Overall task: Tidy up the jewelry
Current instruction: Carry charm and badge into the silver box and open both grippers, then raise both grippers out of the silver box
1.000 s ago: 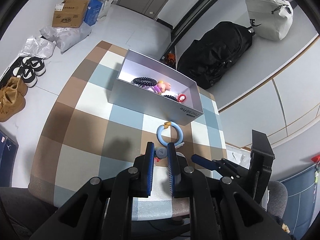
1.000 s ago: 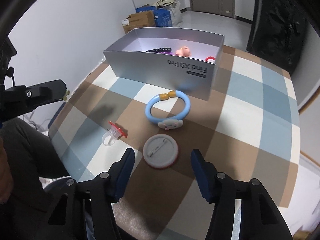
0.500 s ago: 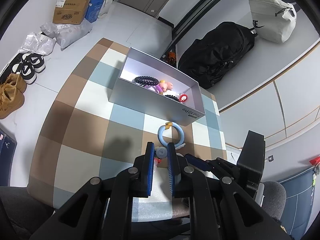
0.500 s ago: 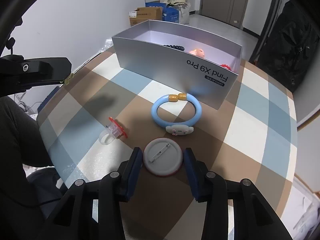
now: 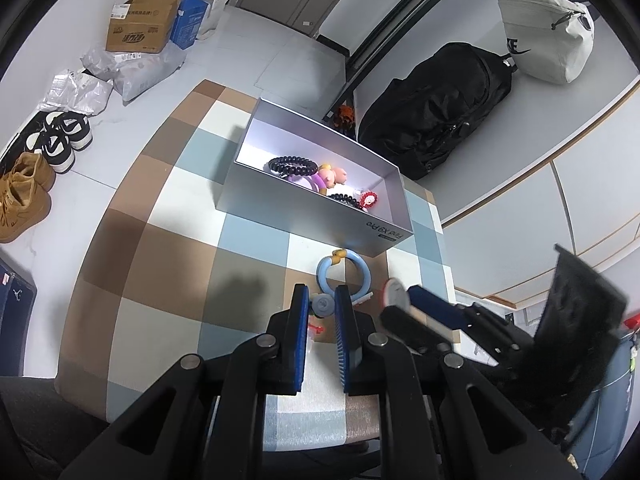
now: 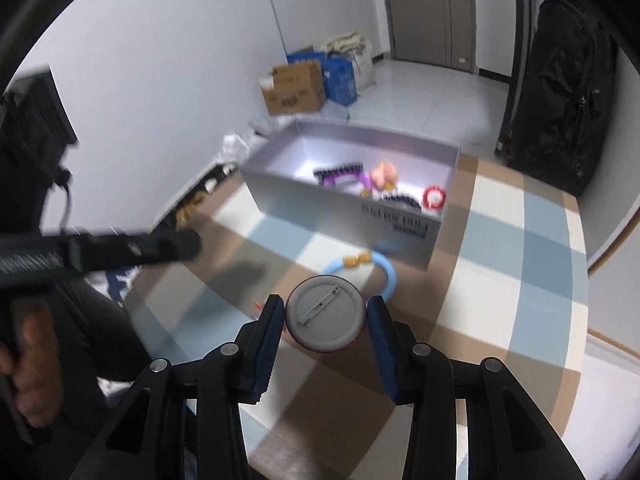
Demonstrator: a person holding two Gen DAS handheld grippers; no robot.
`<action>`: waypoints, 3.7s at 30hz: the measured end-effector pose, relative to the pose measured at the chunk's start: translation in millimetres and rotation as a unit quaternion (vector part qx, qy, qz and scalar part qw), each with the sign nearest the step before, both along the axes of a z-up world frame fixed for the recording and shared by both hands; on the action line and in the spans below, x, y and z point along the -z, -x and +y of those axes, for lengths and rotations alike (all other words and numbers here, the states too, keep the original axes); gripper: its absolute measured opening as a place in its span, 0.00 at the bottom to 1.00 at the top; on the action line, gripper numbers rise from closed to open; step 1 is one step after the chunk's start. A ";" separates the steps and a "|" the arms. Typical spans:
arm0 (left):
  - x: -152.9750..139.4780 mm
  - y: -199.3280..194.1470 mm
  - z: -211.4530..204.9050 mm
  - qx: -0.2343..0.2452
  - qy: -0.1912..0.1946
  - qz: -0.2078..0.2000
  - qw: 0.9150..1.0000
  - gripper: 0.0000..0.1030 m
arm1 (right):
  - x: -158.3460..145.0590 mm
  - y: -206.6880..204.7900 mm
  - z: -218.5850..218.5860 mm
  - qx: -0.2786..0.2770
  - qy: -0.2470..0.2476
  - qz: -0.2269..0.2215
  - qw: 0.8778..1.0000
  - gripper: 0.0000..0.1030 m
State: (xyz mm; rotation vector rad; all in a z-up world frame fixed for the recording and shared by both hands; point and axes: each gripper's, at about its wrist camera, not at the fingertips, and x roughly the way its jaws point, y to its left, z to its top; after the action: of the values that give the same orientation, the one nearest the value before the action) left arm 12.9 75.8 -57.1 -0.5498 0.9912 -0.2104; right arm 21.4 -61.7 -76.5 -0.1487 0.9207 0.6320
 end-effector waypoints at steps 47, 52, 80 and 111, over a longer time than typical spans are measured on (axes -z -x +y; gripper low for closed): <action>6.3 -120.8 -11.2 0.023 -0.008 0.002 1.000 0.08 | -20.5 -128.6 -7.3 0.090 -0.119 0.057 0.987 0.40; 8.6 -127.2 -7.7 0.020 -0.010 0.007 1.000 0.08 | -16.9 -131.2 -3.9 0.082 -0.114 0.064 0.988 0.40; 10.5 -130.0 9.9 -0.009 0.094 0.022 0.995 0.54 | -17.0 -132.2 -28.1 0.126 -0.161 0.079 0.976 0.75; -16.1 -49.8 -10.7 -0.039 -0.146 -0.061 0.987 0.67 | -32.0 -61.3 -42.0 0.119 -0.118 -0.008 0.986 1.00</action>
State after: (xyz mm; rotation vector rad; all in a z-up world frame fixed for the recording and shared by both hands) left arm 62.7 65.2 -41.0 -0.3035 0.8605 -0.0269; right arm 82.7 -103.7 -44.5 0.1667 0.8267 0.5115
